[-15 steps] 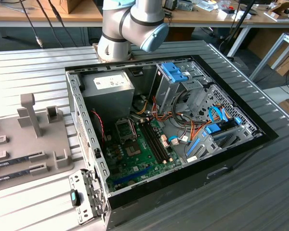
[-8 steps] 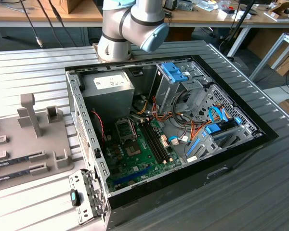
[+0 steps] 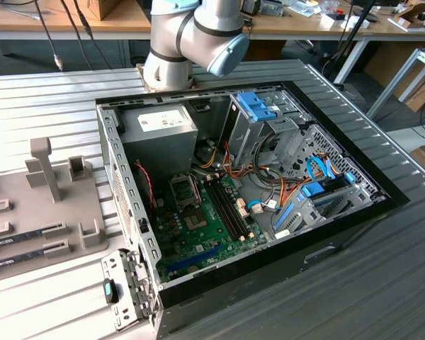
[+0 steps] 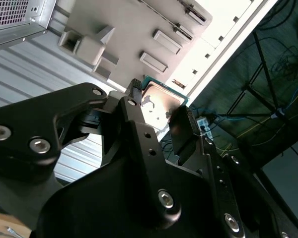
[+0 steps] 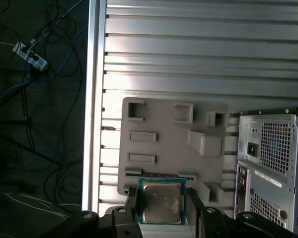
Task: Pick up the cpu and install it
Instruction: 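Pick up the cpu and move it towards the insertion slot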
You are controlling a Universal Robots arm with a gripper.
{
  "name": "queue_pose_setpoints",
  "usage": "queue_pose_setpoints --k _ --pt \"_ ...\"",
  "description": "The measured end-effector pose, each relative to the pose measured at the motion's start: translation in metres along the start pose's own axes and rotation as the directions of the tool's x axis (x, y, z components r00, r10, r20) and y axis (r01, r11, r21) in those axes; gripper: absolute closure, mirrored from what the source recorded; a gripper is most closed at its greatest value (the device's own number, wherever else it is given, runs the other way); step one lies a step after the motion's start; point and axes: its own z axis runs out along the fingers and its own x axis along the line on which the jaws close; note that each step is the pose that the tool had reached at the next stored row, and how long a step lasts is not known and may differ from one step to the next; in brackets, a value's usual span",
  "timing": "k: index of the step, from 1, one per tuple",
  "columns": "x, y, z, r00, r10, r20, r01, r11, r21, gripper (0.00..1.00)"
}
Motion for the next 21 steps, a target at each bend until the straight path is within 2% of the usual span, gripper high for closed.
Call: queue_pose_setpoints --k 21 --pt "-0.0242 -0.001 -0.0003 1.0 0.0 0.0001 0.0 1.0 0.0 0.53"
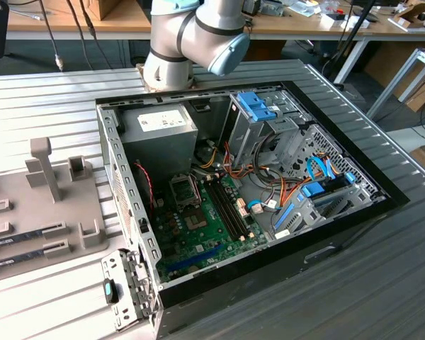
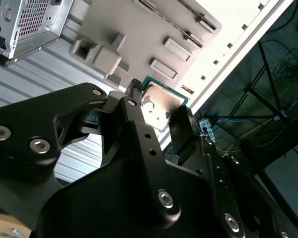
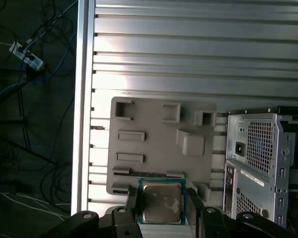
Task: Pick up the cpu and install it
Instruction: 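Pick up the cpu and move it towards the insertion slot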
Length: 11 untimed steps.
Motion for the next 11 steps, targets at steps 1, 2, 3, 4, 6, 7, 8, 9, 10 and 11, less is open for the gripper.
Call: queue_pose_setpoints --k 1,2,3,4,6,7,8,9,10,11 --pt "-0.001 0.0 -0.0001 1.0 0.0 -0.0001 0.0 1.0 0.0001 0.53" --pt "-0.0027 -0.0001 -0.0001 1.0 0.0 0.0 0.0 1.0 0.0 0.53" --pt "-0.0041 -0.0002 -0.0001 1.0 0.0 -0.0001 0.0 1.0 0.0001 0.53" --pt "-0.0052 -0.0002 -0.0001 1.0 0.0 -0.0001 0.0 1.0 0.0001 0.53" --pt "-0.0096 -0.0004 -0.0001 1.0 0.0 0.0 0.0 1.0 0.0001 0.53" --pt "-0.0113 -0.0004 -0.0002 1.0 0.0 -0.0001 0.0 1.0 0.0001 0.53" --pt "-0.0127 -0.0005 -0.0002 1.0 0.0 -0.0001 0.0 1.0 0.0001 0.53" --pt "-0.0137 -0.0005 -0.0002 1.0 0.0 0.0 0.0 1.0 0.0001 0.53" --pt "-0.0149 -0.0006 -0.0002 1.0 0.0 -0.0001 0.0 1.0 0.0001 0.53" --pt "-0.0162 -0.0006 -0.0002 1.0 0.0 -0.0001 0.0 1.0 0.0001 0.53"
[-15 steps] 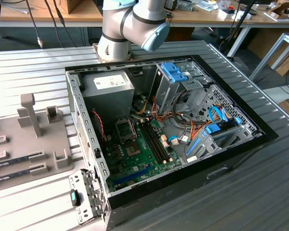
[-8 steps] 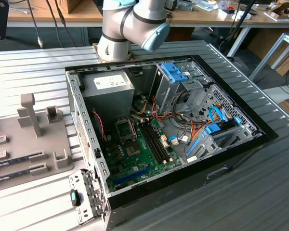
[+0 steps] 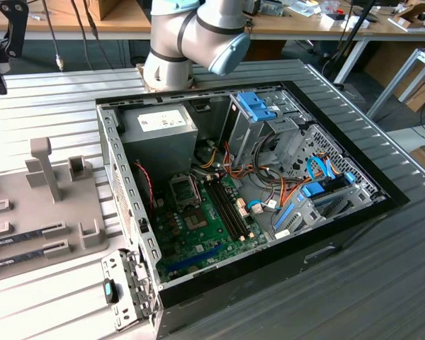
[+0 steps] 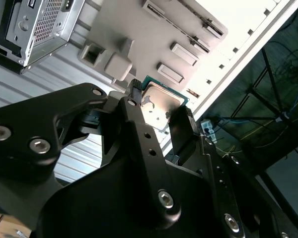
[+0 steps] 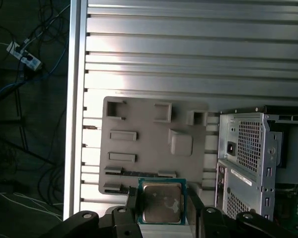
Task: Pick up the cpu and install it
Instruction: 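Pick up the cpu and move it towards the insertion slot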
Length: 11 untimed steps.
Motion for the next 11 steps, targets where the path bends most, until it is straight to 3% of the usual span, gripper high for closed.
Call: queue_pose_setpoints --k 11 --pt "-0.0167 -0.0007 -0.0001 1.0 0.0 0.0 0.0 1.0 0.0 0.53"
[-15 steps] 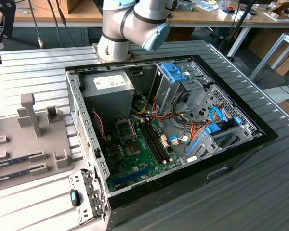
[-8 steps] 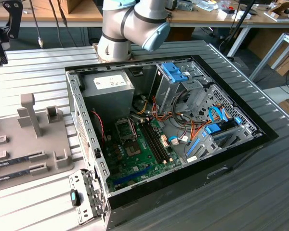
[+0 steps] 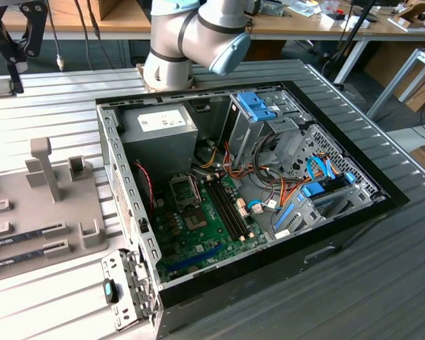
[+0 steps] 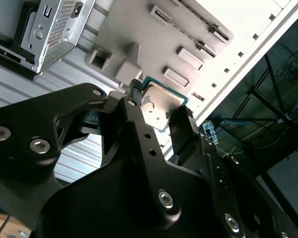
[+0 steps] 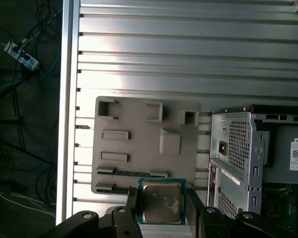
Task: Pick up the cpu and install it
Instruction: 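Pick up the cpu and move it towards the insertion slot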
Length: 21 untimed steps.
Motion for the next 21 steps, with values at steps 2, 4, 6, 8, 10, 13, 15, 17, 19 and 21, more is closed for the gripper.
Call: queue_pose_setpoints --k 2,4,6,8,10,13,15,17,19,21 --pt "-0.0029 -0.0001 0.0 1.0 0.0 0.0 0.0 1.0 0.0 0.53" --pt "-0.0063 -0.0003 -0.0001 1.0 0.0 0.0 0.0 1.0 0.0001 0.53" --pt "-0.0096 -0.0004 -0.0001 1.0 0.0 -0.0001 0.0 1.0 0.0001 0.53" --pt "-0.0131 -0.0005 -0.0001 1.0 0.0 0.0 0.0 1.0 0.0001 0.53" --pt "-0.0161 -0.0006 -0.0001 1.0 0.0 0.0 0.0 1.0 0.0001 0.53" --pt "-0.0189 -0.0007 -0.0001 1.0 0.0 0.0 0.0 1.0 0.0001 0.53" --pt "-0.0205 -0.0008 -0.0001 1.0 0.0 -0.0001 0.0 1.0 0.0002 0.53" --pt "-0.0223 -0.0008 0.0 1.0 0.0 -0.0001 0.0 1.0 0.0003 0.53" --pt "-0.0248 -0.001 0.0 1.0 0.0 0.0 0.0 1.0 0.0002 0.53" --pt "-0.0265 -0.001 0.0 1.0 0.0 0.0 0.0 1.0 0.0002 0.53"
